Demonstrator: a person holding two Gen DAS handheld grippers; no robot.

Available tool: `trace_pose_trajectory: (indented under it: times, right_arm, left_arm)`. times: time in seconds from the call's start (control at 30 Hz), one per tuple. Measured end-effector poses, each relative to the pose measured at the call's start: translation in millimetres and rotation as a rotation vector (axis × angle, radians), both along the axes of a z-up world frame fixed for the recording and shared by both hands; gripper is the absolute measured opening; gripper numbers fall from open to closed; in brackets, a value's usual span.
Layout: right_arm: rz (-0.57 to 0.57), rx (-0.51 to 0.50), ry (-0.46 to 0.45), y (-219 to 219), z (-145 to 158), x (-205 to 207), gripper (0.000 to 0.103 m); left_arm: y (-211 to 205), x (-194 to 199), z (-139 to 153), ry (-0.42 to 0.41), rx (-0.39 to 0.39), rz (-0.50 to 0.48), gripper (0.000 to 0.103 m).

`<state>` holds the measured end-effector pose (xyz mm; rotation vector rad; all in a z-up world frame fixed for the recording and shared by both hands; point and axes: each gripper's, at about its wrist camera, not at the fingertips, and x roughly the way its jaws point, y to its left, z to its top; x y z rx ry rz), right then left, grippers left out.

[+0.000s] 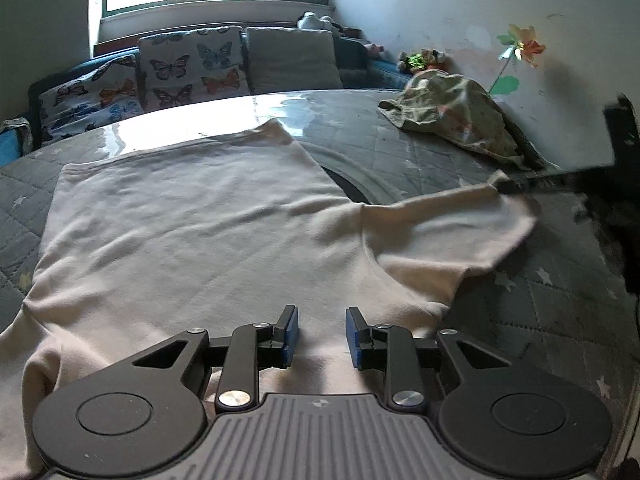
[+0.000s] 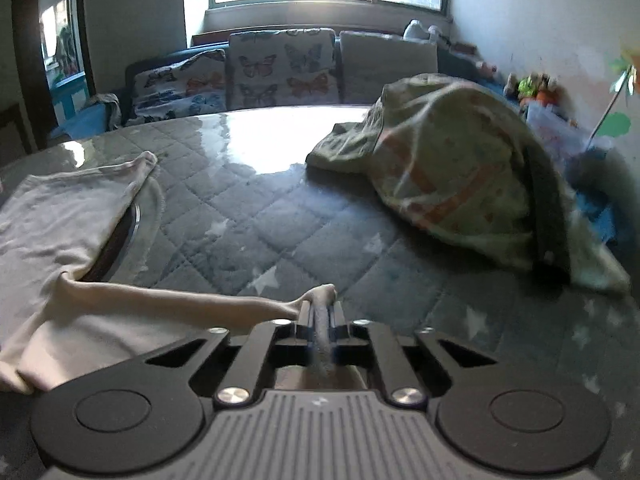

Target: Fold clothes

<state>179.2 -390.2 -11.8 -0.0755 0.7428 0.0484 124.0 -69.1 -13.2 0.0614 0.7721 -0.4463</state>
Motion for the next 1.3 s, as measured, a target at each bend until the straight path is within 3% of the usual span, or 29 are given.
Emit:
trace_pose_trajectory:
  times: [0.13,0.37,0.5,0.63,0.9,1.13,1.3]
  right_arm:
    - [0.017,-0.078,-0.06,8,11,12,0.006]
    - [0.01,-0.119,-0.031,10,-9,34,0.017]
    - [-0.011,-0.074,-0.057,2,4,19,0.021]
    - [0.049,-0.025,-0.054,3,14,-5,0.021]
    - [0.051,0.007,0.01,4,-6,-9,0.021]
    - [0.063,-0.015,0.0,14,7,-12,0.029]
    - [0.14,0.002,-0.019,42,18,-22,0.035]
  left_arm:
    - [-5,-5,0,0.006,-0.01,-0.052,0.028]
    - [-6,-7,1,0.008,-0.011,-0.059,0.029]
    - [-9,-9,6,-0.008,-0.013,-0.065,0.029]
    - [-14,-8,7,-0.012,-0.028,-0.068,0.029]
    - [-19,-13,1,0.0,-0.022,-0.078,0.03]
    - [12,-28,12,-0.025,-0.039,-0.007,0.042]
    - [67,-44,23,-0.056,-0.027,0.144,0.042]
